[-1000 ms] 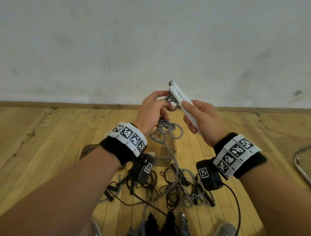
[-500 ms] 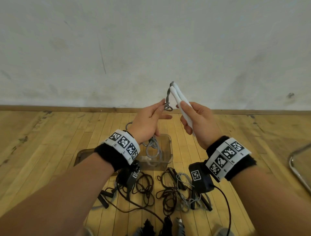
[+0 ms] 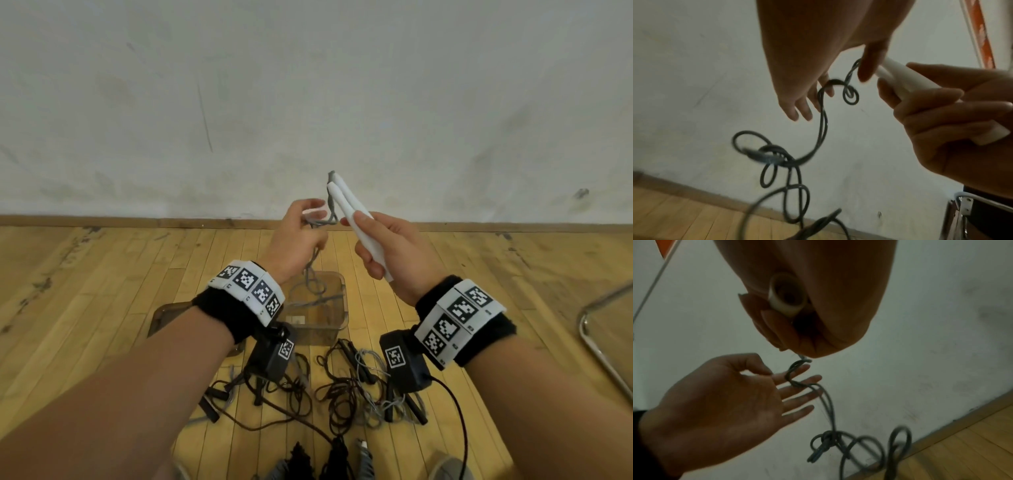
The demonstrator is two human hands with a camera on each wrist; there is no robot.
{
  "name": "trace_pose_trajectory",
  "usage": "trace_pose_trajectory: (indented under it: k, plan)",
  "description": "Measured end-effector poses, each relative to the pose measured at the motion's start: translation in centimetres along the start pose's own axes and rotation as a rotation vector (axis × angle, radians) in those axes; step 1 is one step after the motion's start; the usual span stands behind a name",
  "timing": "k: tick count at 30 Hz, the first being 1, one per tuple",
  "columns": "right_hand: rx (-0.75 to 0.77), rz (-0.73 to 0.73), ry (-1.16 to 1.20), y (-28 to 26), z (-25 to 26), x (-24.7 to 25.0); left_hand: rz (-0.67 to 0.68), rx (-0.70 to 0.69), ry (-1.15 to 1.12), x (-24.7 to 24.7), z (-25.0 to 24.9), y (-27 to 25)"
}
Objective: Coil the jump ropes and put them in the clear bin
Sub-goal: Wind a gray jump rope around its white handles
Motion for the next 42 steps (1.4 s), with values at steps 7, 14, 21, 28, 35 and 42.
trace_pose_trajectory:
  k: [7,14,21,28,35,42]
  plan:
    - [0.008,0.038,-0.052,-0.5,-0.1,-0.4,-0.087,-0.112,-0.221,-0.5,-1.0,0.0]
    - [0.072,-0.074,-0.162,-0.5,0.0,0.0,-0.018,-0.123,-0.266,-0.8,-1.9,-0.6]
    - [0.101,-0.06,-0.438,-0.1,-0.6,0.7,-0.051,-0.052,-0.173,-1.2,-0.6,-0.8]
    - [-0.041,0.166,-0.341,-0.5,-0.5,0.3,0.008,-0.034,-0.149,-0.9,-0.5,-0.8]
    - [0.121,-0.019,-0.541,0.7,-0.8,1.8,0.094,0.007,-0.035,-1.4,0.2,-0.8]
    - [0.104,-0.048,-1.164,1.0,-1.6,2.8,0.124,-0.074,0.253,-1.5,0.2,-1.3]
Point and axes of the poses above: each hand's wrist, its own y-axis towards the middle knuckle, its own x-axis out of the back of the hand, z = x × y, the point moved 2 cm from there along y, towards the middle knuckle, and after that the axes turned 10 degrees about y, right-handed, at the moved point
